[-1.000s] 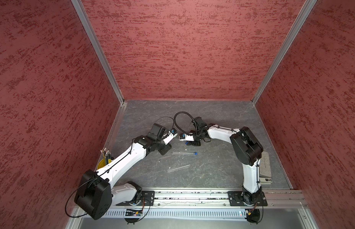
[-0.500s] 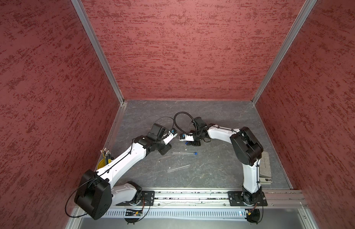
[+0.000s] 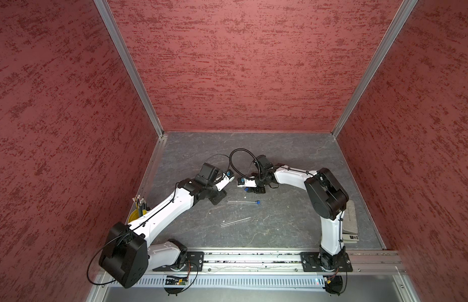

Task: Insert stoppers into test tubes
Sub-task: Pick up the stopper from the center of the board.

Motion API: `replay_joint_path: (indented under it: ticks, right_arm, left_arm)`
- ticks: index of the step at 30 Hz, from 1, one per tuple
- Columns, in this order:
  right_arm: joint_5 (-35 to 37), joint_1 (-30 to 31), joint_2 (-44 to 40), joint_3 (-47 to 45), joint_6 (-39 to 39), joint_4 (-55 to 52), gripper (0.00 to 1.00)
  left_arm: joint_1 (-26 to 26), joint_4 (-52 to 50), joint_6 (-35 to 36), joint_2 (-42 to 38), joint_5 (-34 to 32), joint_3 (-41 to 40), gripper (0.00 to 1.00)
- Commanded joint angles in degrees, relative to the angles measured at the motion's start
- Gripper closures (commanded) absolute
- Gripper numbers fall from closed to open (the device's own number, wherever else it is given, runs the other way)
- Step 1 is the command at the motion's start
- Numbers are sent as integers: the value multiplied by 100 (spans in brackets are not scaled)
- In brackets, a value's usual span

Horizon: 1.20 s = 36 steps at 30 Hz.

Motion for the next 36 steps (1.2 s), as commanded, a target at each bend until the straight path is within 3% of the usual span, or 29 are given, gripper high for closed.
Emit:
replay_joint_path:
  ticks: [1, 15, 24, 36]
  right_arm:
    - [161, 24, -55, -125, -410, -315, 71]
    - [155, 22, -35, -74, -290, -245, 78]
    - [158, -2, -168, -108, -55, -97, 78]
    - [370, -247, -873, -665, 319, 113, 78]
  left_arm:
    - [-38, 26, 55, 23, -49, -43, 52]
    - [-136, -15, 109, -28, -24, -74, 52]
    - [-514, -173, 278, -311, -133, -212, 51]
    - [-750, -978, 475, -624, 860, -213, 50]
